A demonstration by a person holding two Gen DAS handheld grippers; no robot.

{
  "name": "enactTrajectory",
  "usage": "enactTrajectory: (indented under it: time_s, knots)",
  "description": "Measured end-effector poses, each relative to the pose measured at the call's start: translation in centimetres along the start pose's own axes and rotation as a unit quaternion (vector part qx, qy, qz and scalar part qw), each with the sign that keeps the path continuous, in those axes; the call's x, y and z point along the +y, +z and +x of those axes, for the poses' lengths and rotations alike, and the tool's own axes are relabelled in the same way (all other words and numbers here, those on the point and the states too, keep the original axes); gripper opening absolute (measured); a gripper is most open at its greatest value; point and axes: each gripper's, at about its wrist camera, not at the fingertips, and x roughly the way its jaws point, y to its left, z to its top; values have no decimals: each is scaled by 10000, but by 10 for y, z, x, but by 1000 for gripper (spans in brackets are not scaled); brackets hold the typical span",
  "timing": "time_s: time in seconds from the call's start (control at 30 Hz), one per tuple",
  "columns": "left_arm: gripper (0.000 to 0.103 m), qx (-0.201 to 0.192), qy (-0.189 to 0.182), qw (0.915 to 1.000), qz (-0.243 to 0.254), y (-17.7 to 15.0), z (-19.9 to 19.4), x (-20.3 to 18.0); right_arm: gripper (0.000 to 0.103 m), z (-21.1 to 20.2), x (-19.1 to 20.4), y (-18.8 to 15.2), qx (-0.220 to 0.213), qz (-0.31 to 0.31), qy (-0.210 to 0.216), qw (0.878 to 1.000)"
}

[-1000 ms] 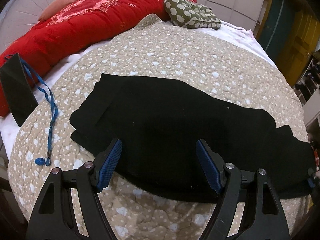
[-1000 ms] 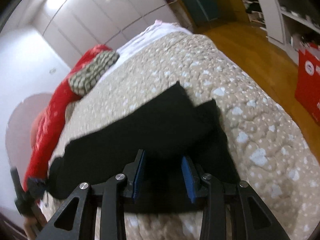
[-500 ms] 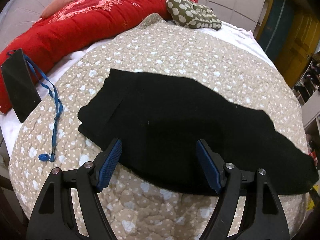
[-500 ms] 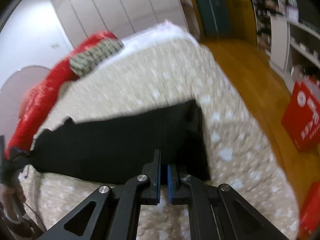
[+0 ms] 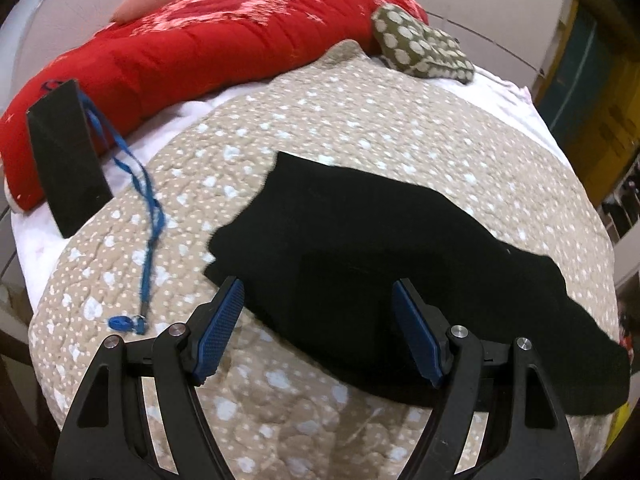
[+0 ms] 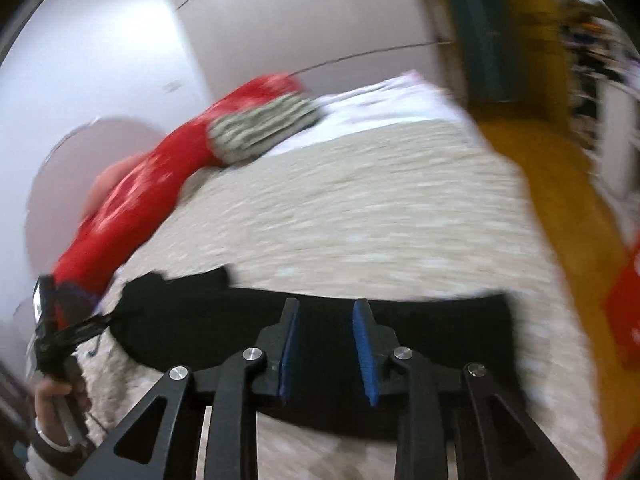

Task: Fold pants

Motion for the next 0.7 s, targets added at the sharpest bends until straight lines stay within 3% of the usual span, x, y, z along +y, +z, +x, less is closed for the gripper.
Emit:
enactTrajectory:
  time_s: [0.17, 0.3, 0.33, 0.4, 0.53, 0.6, 0.7]
  knots:
    - [77, 93, 148, 9998, 43, -2, 7, 7, 26, 104, 62, 27, 673, -344, 645, 9951]
    - [77, 220, 135, 9996, 69, -6, 17, 10, 26, 173, 90, 37, 1258, -553, 666, 9883]
    - [77, 238, 135, 9996, 78, -7, 18, 10, 22, 187, 93, 36, 1375, -566, 734, 9862]
    - [77, 292, 119, 9994, 106, -9, 22, 11, 8, 192, 100, 36, 1208, -751, 606, 9880]
    - [78, 347, 9, 9994, 67, -10, 27, 13, 6, 177, 101, 42, 757, -898, 452, 9920]
    - [79, 328, 38, 9994, 74, -12, 29, 13, 6, 190, 99, 39, 804, -916, 183, 9924]
    - [79, 321, 36, 9994, 109, -13, 29, 13, 6, 203, 92, 30, 916, -751, 124, 9929]
